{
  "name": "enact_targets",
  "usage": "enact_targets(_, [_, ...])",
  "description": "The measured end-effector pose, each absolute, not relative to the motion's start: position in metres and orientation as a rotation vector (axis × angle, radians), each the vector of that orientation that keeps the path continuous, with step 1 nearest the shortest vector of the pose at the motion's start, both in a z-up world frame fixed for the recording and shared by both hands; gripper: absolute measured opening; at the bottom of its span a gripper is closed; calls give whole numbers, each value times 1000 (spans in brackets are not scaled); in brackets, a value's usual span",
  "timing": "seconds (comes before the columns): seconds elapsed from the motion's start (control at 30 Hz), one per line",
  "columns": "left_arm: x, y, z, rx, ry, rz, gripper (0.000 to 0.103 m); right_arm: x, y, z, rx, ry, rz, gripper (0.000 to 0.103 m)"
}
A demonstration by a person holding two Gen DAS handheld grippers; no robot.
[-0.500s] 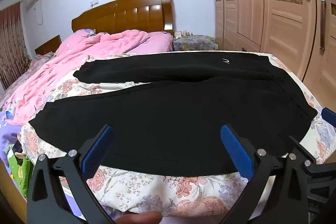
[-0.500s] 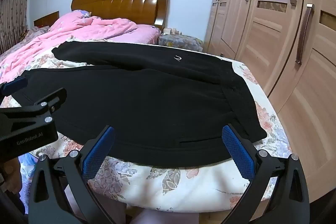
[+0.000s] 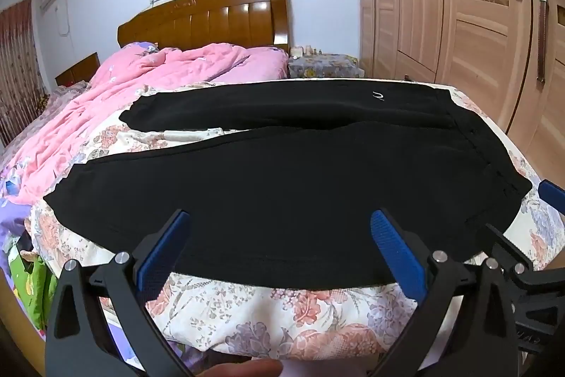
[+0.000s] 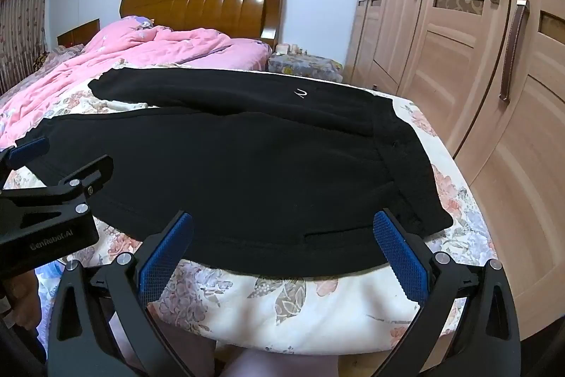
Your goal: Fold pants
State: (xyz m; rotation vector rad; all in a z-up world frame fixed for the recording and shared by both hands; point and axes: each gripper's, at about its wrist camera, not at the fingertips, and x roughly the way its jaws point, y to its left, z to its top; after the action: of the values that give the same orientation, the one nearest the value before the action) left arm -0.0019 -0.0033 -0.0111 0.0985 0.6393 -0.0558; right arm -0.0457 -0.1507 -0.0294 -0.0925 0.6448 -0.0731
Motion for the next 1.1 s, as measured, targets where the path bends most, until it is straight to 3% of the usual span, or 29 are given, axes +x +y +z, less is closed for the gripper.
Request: enact_targets(1.1, [-3,2,-16,106,671,-71,102,-41,-162,-28,-53,664,-68,99])
